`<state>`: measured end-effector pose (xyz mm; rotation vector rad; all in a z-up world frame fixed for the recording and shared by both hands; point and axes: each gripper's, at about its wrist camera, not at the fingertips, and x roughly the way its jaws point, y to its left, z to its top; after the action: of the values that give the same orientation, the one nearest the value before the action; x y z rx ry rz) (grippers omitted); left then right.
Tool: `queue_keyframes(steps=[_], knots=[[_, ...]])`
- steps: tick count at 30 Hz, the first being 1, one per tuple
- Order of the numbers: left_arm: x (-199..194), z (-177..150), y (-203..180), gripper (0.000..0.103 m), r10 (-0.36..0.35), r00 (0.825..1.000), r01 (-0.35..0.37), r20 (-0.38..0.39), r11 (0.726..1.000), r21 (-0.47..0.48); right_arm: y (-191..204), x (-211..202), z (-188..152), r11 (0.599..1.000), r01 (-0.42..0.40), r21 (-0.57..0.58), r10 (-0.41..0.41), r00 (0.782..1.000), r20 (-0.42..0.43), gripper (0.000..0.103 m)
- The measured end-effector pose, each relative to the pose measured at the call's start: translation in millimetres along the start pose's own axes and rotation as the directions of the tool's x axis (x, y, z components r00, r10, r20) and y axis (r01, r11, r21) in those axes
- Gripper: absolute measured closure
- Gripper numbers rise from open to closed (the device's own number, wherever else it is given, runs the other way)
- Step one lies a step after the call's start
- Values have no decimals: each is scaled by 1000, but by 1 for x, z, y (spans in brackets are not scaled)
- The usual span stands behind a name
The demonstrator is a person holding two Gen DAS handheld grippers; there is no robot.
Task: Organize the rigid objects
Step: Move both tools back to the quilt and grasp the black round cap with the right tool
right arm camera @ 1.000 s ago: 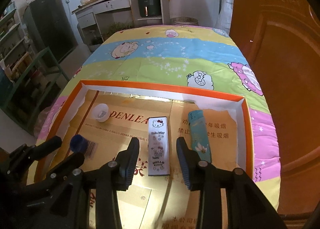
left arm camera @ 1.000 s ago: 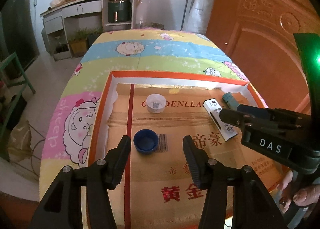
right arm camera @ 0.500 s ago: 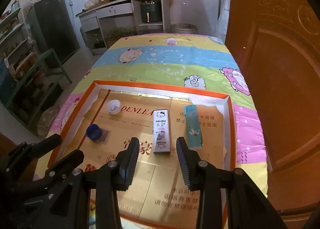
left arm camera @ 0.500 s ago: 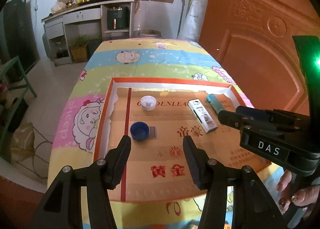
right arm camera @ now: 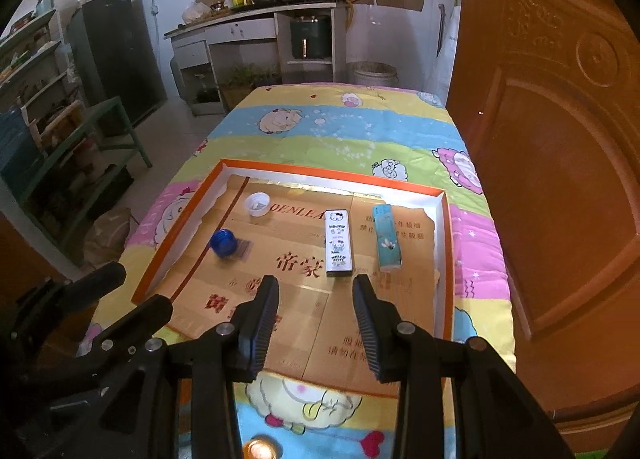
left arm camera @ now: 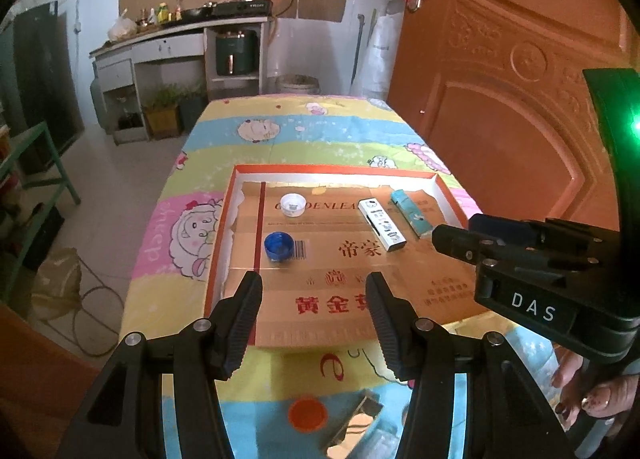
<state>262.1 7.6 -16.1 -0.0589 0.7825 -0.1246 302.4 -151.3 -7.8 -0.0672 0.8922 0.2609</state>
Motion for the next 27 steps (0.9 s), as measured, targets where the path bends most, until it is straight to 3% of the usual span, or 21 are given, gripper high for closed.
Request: queue_keyframes(steps=[14, 27], knots=[[-62, -20, -11, 47, 15, 998, -17, 66, 999, 27, 13, -48, -28, 1000, 1, -8, -1, 999, 40, 65], [-106, -53, -17, 47, 17, 996, -20, 92, 999, 33, 22, -89, -82, 1000, 19, -22, -17, 997, 82, 65]])
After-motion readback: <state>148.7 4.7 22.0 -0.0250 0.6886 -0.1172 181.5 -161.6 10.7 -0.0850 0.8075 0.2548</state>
